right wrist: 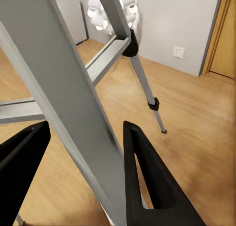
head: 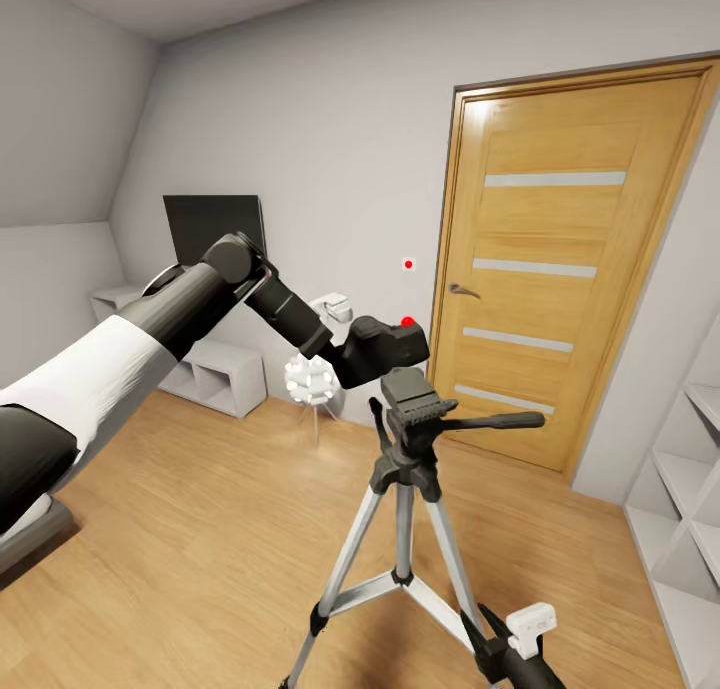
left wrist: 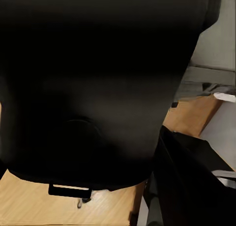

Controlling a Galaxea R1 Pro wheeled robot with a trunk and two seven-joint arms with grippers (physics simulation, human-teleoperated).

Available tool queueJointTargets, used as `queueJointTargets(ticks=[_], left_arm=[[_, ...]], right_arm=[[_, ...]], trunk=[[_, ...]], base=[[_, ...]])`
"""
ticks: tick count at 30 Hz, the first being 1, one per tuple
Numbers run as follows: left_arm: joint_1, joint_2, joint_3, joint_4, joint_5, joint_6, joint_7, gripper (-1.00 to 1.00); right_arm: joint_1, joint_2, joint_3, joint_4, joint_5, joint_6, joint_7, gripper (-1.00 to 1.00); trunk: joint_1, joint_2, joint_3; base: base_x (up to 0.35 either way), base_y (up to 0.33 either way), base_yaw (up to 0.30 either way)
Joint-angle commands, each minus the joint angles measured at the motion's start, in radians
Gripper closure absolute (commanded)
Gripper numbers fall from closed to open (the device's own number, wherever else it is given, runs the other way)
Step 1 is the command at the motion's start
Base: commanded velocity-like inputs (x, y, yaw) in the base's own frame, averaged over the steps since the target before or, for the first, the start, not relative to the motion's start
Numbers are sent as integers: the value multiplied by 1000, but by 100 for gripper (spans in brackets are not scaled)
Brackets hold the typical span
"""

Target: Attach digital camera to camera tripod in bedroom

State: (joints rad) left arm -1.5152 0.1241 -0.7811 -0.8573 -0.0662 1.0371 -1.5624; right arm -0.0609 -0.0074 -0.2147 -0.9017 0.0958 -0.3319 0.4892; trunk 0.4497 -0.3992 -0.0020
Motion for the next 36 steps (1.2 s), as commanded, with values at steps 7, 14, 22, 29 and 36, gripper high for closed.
queueJointTargets(ticks=[7,14,22,29,36], left_arm=[[0,5,-1,-4,2,10,-8,100],[0,5,-1,-6,2,10,-8,100],[0,1,31,-6,2,10,-8,100],[0,2,84,-6,2,10,-8,100],[-1,4,101,-2,2,10,-8,100]], right_arm=[[-23,10,5,11,4,-1,-29,100],[-26,13,27,28,4,-2,-42,100],[-33,16,29,62,4,-4,-43,100],[-36,17,29,69,4,-6,-43,100],[-35,17,29,72,4,-7,-43,100]], trunk=[[0,-1,0],[0,-1,0],[0,-1,0],[0,-1,0],[0,-1,0]], base=[[0,0,0],[0,0,0],[0,0,0],[0,0,0],[0,0,0]])
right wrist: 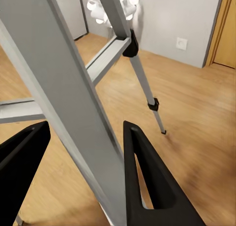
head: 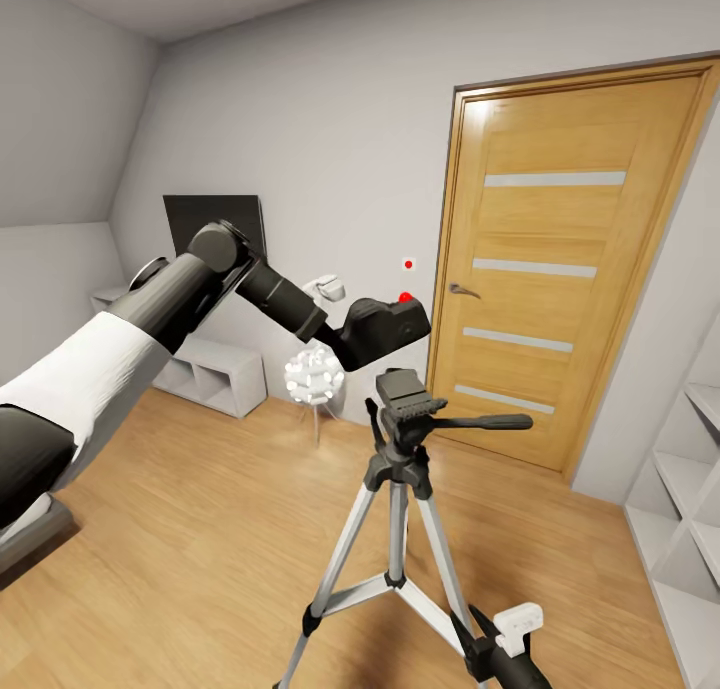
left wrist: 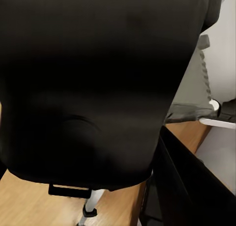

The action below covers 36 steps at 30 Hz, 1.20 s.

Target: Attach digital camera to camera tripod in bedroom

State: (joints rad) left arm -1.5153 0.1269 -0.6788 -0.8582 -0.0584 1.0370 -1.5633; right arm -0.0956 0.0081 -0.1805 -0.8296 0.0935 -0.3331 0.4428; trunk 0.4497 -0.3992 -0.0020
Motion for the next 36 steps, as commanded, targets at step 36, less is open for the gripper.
queueJointTargets(ticks=[36], left_arm=[[0,-35,-113,-7,-9,10,-7,100]], right_arm=[[-1,1,-5,64,8,-7,4,100]], trunk=[[0,-1,0]], base=[[0,0,0]])
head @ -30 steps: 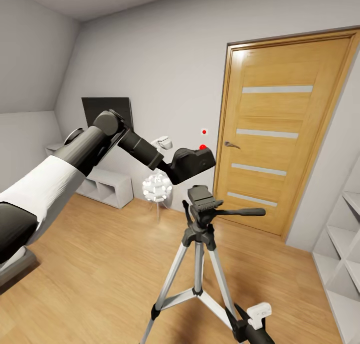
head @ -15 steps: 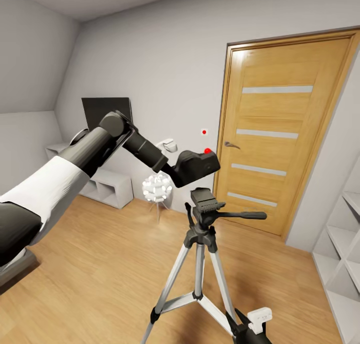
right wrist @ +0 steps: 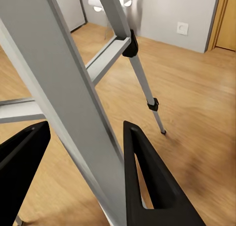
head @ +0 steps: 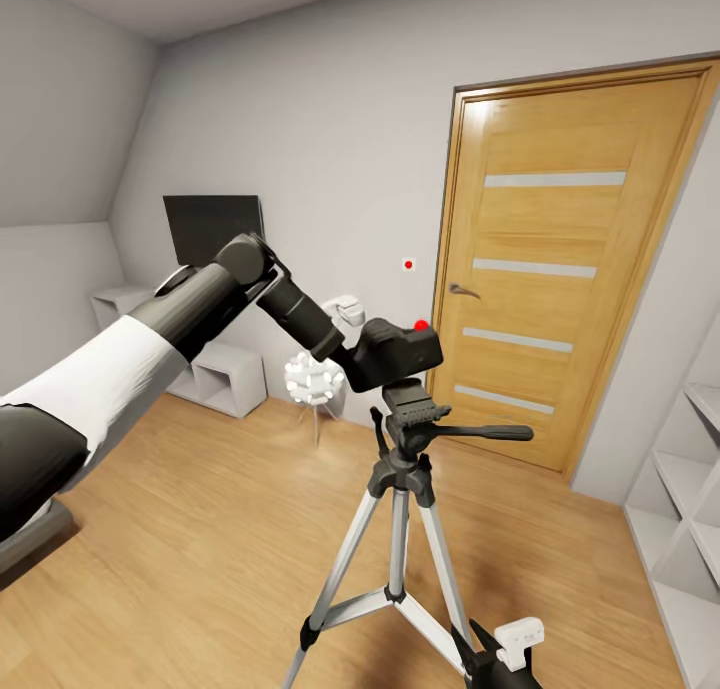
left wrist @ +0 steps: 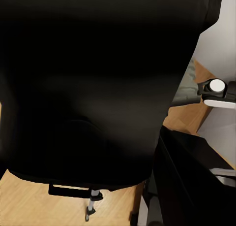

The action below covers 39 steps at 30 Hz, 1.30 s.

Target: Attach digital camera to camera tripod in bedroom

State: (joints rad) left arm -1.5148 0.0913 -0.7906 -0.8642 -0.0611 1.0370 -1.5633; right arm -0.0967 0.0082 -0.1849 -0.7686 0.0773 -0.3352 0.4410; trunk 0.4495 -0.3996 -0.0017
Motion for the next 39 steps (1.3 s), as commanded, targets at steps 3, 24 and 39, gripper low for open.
queueJointTargets(ticks=[3,24,39], left_arm=[[-1,0,-4,-1,-6,10,-7,100],[-1,-30,-58,-2,-6,10,-7,100],[-2,-45,-47,-1,-5,10,-7,100]], right_arm=[[0,1,-1,3,24,-5,5,100],[1,1,-1,3,24,-5,5,100],[0,1,-1,23,24,-7,-11,100]], trunk=[[0,0,-1],[0,0,-1],[0,0,-1]], base=[[0,0,0],[0,0,0],[0,0,0]])
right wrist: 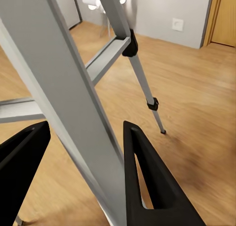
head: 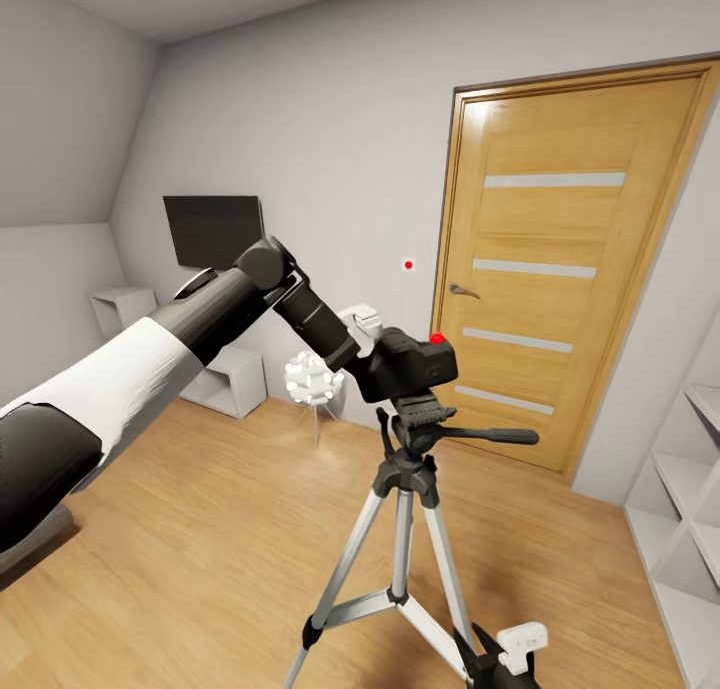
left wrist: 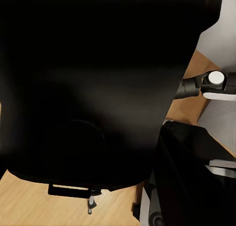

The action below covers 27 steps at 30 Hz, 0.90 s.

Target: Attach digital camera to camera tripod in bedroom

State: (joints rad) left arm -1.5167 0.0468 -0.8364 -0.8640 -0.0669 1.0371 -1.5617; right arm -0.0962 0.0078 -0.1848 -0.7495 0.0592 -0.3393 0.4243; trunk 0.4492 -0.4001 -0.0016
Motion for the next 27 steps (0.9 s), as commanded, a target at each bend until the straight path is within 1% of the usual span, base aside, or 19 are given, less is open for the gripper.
queueJointTargets(ticks=[1,5,20,22,27], left_arm=[[0,0,-1,-1,1,10,-9,100],[0,-1,0,-1,1,10,-9,100],[0,-2,3,-1,2,10,-9,100],[0,-2,8,-1,2,10,-9,100],[0,-1,58,-1,2,10,-9,100]], right_arm=[[0,1,-1,5,43,-3,0,100],[0,1,-1,16,43,-4,-12,100],[0,1,-1,18,43,-4,-13,100],[0,1,-1,19,43,-4,-13,100],[0,1,-1,20,43,-4,-13,100]], trunk=[[1,0,-1],[1,0,-1],[1,0,-1],[1,0,-1],[1,0,-1]], base=[[0,0,0],[0,0,0],[0,0,0],[0,0,0],[0,0,0]])
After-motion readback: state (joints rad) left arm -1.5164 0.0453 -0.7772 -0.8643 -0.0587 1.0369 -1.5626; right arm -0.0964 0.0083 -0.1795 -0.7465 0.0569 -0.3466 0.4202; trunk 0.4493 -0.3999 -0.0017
